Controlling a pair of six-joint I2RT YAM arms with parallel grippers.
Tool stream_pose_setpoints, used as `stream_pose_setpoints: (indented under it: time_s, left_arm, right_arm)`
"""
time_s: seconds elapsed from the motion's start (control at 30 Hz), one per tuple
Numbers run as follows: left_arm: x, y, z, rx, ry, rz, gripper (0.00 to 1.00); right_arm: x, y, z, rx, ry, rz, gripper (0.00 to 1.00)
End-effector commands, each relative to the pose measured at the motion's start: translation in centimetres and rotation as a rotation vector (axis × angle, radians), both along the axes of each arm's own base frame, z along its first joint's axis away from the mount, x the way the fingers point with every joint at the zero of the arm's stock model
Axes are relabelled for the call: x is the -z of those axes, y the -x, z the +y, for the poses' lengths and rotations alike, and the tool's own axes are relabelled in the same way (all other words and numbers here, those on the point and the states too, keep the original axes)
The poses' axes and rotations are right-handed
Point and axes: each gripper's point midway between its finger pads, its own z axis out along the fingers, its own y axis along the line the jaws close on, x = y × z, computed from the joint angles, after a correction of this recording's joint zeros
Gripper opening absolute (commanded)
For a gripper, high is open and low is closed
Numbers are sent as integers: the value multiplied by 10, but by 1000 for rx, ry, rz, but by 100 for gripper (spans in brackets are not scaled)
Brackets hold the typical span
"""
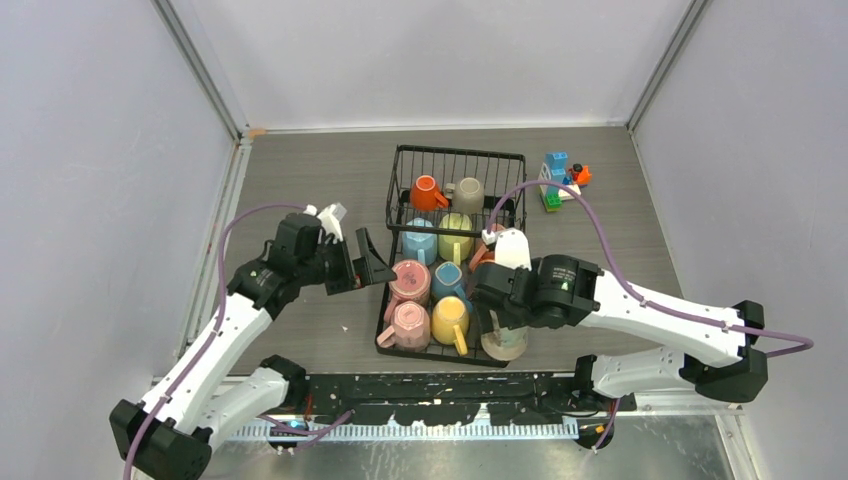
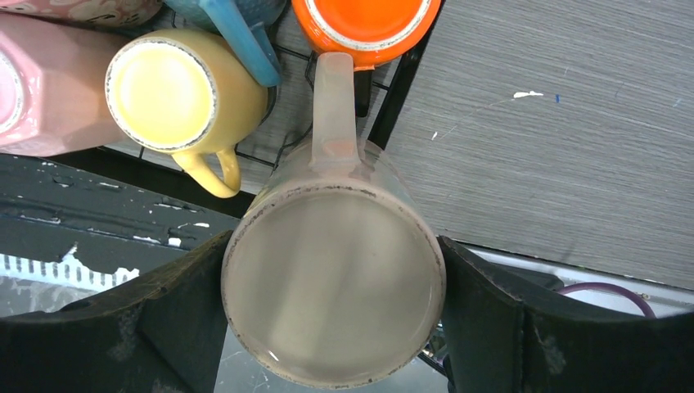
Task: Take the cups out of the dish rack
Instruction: Unload the cup from the dish rack.
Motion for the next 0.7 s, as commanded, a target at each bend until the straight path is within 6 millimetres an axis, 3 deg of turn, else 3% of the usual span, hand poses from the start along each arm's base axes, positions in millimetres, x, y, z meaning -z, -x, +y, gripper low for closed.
stream_pose_setpoints:
  time_s: [0.0,0.37,0.67]
  left_arm:
    - [-28,6,-25,43,196,-31,100]
    - [-34,9,-31,9,292,0,100]
    - [-45,14,-42,6,453,37,100]
  right_arm:
    - [-36,-12,4,51,-101,-87,20]
    - [-80,-18,20,44,-170,-100,19]
    - [-119,-30,54,31,-250,-111,18]
